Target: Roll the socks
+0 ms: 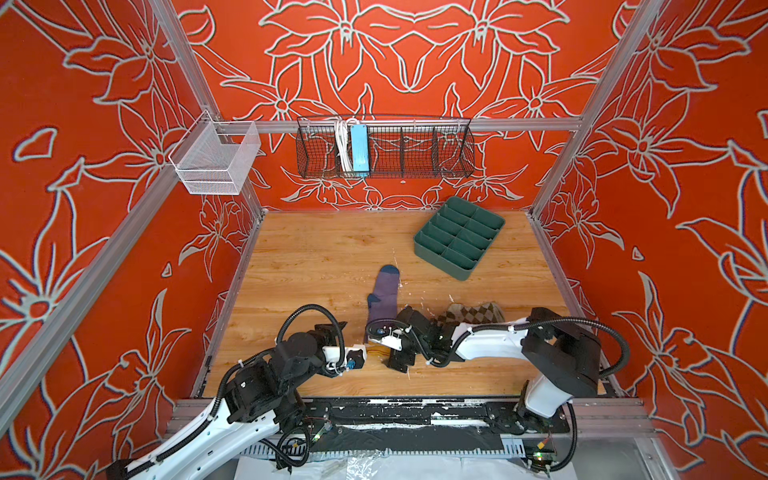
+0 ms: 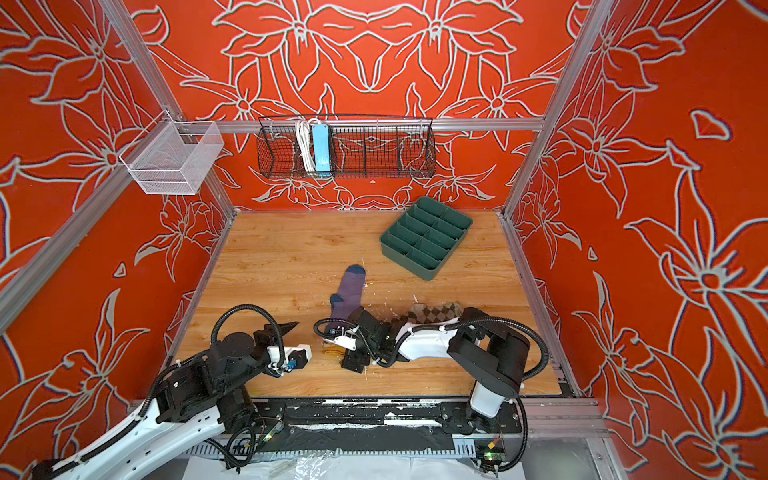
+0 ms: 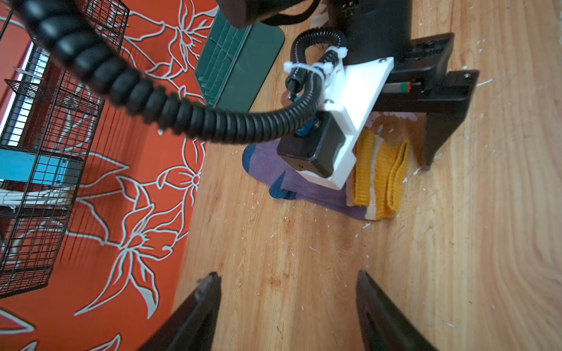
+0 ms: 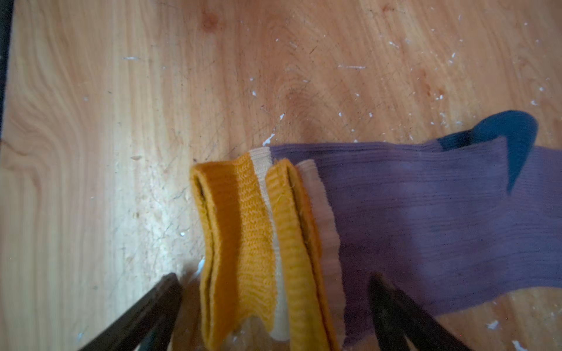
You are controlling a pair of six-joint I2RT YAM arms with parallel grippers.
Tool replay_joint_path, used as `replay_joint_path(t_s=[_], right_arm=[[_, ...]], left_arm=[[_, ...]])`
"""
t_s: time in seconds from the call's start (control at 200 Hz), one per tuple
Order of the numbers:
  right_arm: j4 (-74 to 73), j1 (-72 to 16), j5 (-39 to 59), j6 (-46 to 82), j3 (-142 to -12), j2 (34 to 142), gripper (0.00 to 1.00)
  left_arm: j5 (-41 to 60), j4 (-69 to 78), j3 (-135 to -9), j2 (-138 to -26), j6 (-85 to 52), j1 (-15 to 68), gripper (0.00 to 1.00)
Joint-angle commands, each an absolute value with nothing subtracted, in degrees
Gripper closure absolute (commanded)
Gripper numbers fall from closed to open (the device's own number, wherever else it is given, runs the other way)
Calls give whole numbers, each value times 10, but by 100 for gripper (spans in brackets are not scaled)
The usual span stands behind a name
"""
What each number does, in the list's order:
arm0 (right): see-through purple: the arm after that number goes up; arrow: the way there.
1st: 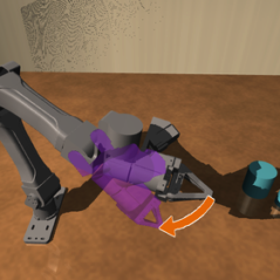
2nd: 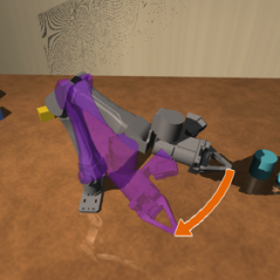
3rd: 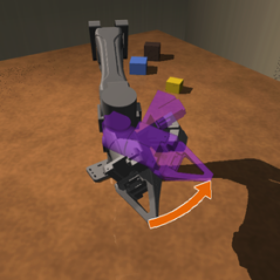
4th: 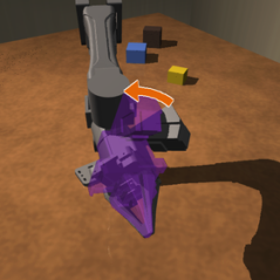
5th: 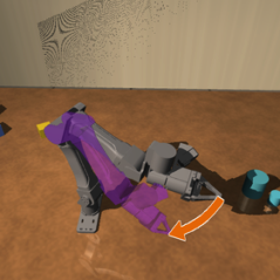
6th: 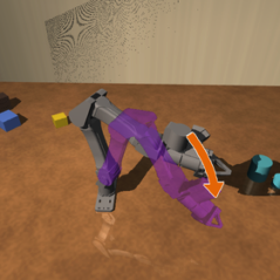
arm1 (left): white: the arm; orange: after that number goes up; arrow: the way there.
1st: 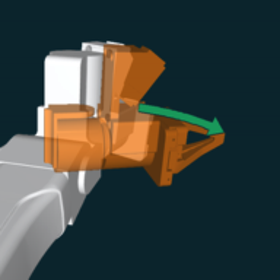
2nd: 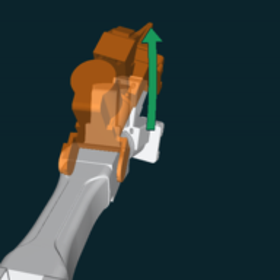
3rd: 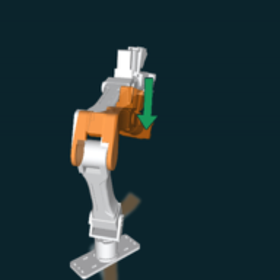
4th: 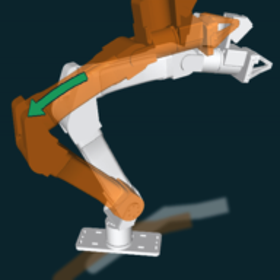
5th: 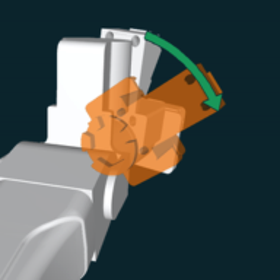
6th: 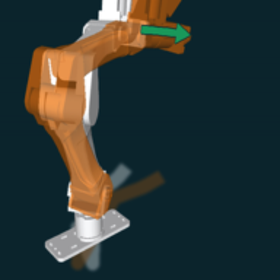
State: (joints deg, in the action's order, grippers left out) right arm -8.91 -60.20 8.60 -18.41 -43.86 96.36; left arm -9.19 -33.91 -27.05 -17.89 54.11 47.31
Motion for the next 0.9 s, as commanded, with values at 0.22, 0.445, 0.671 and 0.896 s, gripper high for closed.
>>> replay_joint_path(t_s=[0.22, 0.445, 0.671, 0.896], right_arm=[[-89, -605, 90, -198, -436, 965, 49], [-60, -604, 115, -203, -445, 966, 93], [64, -589, 213, -216, -501, 976, 100], [219, -526, 380, -207, -601, 1055, 100]], left_arm=[[-94, -331, -269, -181, 548, 472, 30], [-93, -336, -277, -184, 550, 472, 30], [-65, -364, -297, -192, 576, 472, 30], [-9, -397, -308, -209, 603, 476, 29]])
